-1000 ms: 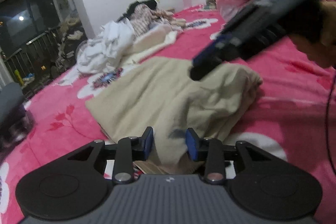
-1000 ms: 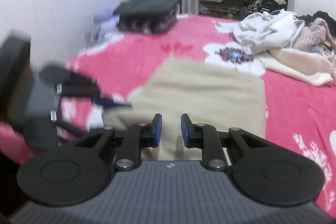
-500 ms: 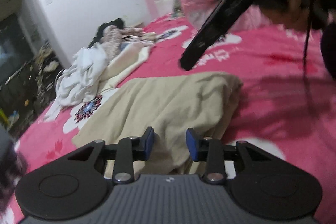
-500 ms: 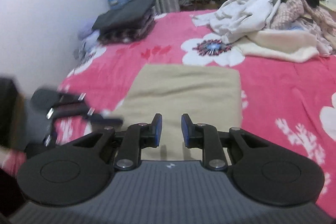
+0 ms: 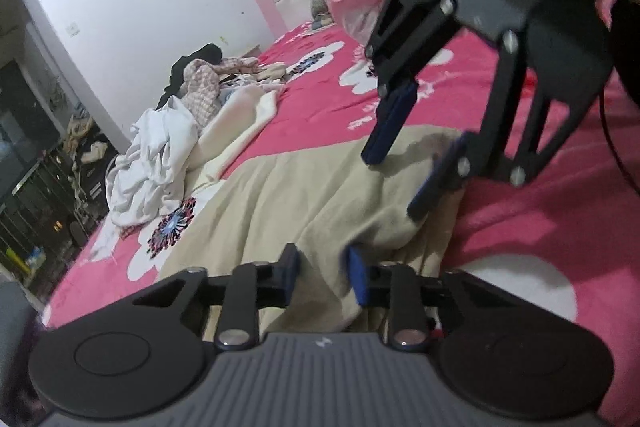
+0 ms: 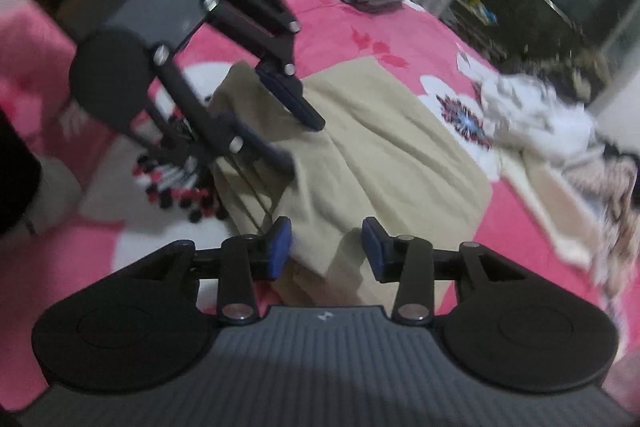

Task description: Fold clothes

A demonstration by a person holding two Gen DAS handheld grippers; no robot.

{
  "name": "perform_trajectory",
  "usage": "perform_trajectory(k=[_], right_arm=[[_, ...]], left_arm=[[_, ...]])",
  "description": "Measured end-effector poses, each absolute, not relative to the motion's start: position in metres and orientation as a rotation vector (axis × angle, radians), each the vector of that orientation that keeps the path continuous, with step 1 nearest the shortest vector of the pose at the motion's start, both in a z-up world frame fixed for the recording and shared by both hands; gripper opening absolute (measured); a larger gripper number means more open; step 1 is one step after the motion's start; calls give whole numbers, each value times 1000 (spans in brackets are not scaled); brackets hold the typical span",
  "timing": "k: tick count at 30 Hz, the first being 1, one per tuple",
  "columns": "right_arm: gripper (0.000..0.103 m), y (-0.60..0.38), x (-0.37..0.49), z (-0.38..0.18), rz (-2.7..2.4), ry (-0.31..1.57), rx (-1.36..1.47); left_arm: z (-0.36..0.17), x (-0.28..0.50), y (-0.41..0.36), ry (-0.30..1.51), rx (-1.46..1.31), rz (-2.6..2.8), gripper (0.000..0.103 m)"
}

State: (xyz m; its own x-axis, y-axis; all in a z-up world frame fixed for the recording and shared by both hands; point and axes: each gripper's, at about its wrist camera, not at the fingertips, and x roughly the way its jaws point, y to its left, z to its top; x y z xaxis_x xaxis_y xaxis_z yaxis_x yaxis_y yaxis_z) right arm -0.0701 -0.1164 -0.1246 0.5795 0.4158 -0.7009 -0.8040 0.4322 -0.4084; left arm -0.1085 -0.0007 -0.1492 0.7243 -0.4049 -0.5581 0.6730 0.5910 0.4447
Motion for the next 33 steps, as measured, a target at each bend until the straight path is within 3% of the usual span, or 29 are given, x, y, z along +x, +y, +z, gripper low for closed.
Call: perform_trajectory(k=[2,6,10,12,13,15,17,19,25,28,29,33], right_arm=[[35,-114,-67,-125,786,538,-825],[13,-112,-67,-124,744,513,-815],[7,-112,-70,-122,699,484,-796],[5,-112,-73,-121,669,464,-781],[5,-112,-74,-121,652,451,-776],[5,-111,-78,-124,631,432,-795],[5,-109,-80,-126,629,422,-819],[6,-109,-81,-126,650,424,-825],[10,-107,-72,-119,708,451,-797],[23,-108,-71,-113,754,471,-763],[31,-110,-71,-110,779,479,-738],[35,-112,-73,-104,827,495,-694]], left_arm=[[-145,-106,3,430,647,-654,16],[-143,-107,4,423,643,-663,15],[-142,-108,3,434,644,-691,40],[-145,-110,-1,431,665,-694,45],[-148,-111,-2,422,681,-687,43],[-151,-112,-4,410,690,-655,28],[-148,-110,-2,413,663,-645,17],[-144,-109,0,417,639,-647,14],[-144,-116,0,368,676,-626,11],[-147,-120,-2,338,706,-618,10],[-147,-121,-2,331,712,-617,10],[-149,-125,-4,297,765,-628,10]])
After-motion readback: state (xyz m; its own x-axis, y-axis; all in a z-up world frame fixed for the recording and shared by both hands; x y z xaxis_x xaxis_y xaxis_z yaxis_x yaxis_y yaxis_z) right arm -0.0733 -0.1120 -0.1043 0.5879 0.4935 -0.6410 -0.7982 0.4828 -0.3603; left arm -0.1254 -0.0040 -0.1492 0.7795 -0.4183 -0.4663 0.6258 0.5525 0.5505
